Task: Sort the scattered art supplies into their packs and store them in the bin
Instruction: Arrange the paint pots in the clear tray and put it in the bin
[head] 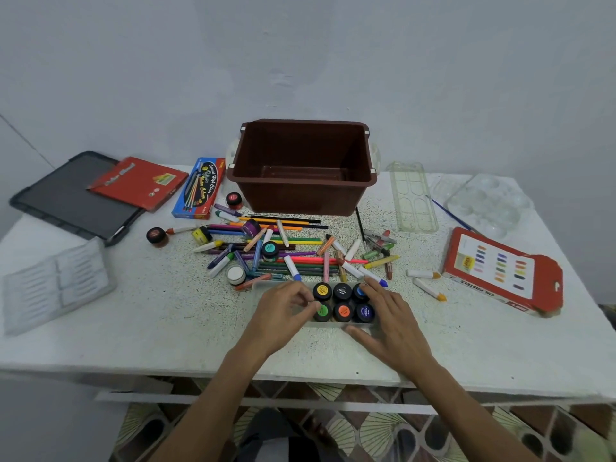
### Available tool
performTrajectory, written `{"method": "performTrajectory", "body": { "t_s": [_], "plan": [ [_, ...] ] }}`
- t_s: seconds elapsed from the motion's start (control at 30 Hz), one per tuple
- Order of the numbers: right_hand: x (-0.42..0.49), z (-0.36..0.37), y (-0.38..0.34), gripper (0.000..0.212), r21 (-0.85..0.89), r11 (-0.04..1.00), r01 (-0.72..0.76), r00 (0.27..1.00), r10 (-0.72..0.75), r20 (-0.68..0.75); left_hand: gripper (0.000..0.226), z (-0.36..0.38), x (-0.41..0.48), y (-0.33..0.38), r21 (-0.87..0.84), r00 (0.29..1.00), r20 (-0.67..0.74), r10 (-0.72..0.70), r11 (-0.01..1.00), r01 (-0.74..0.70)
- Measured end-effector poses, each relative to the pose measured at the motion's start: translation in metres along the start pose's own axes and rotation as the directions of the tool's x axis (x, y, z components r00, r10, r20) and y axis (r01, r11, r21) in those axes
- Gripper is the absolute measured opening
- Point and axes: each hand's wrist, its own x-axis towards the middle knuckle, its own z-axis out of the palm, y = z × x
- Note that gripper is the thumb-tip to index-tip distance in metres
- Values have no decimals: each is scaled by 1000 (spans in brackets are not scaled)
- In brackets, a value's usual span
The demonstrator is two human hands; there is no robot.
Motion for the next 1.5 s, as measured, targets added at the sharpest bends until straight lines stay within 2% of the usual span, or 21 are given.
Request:
{"method": "performTrajectory", "body": {
  "t_s": [0.13, 0.27, 0.43, 0.6, 0.83, 0.97, 1.1, 1.5],
  "plan": [
    [0, 0, 0, 77, 4, 1000, -4, 1000, 4, 14, 9, -10, 9, -6, 202, 988, -136, 68, 979, -39],
    [0, 0, 1, 77, 11, 1000, -6, 1000, 6, 19, 19, -20, 31, -19, 479, 921, -309, 236, 876, -64],
    [0, 1, 1, 76, 13, 1000, -7, 1000, 6, 12, 36, -33, 59, -32, 558, 953, -286, 100, 826, 81],
    [0, 1, 1, 78, 13, 1000, -12, 1000, 12, 13, 31, -41, 68, -33, 534, 955, -263, 138, 845, 25],
    [0, 0, -1, 78, 19, 1000, -17, 1000, 16, 13, 36, -43, 54, -24, 449, 921, -334, 199, 893, -30],
    [0, 0, -1, 78, 16, 1000, -19, 1000, 19, 14, 33, -39, 32, -12, 337, 952, -227, 204, 934, -119],
    [0, 0, -1, 77, 15, 1000, -17, 1000, 17, 15, 28, -30, 15, -11, 337, 972, -103, 211, 927, -165],
    [0, -1, -3, 78, 14, 1000, -20, 1000, 20, 7, 21, -20, 4, -11, 318, 981, -31, 189, 933, -170]
  ]
}}
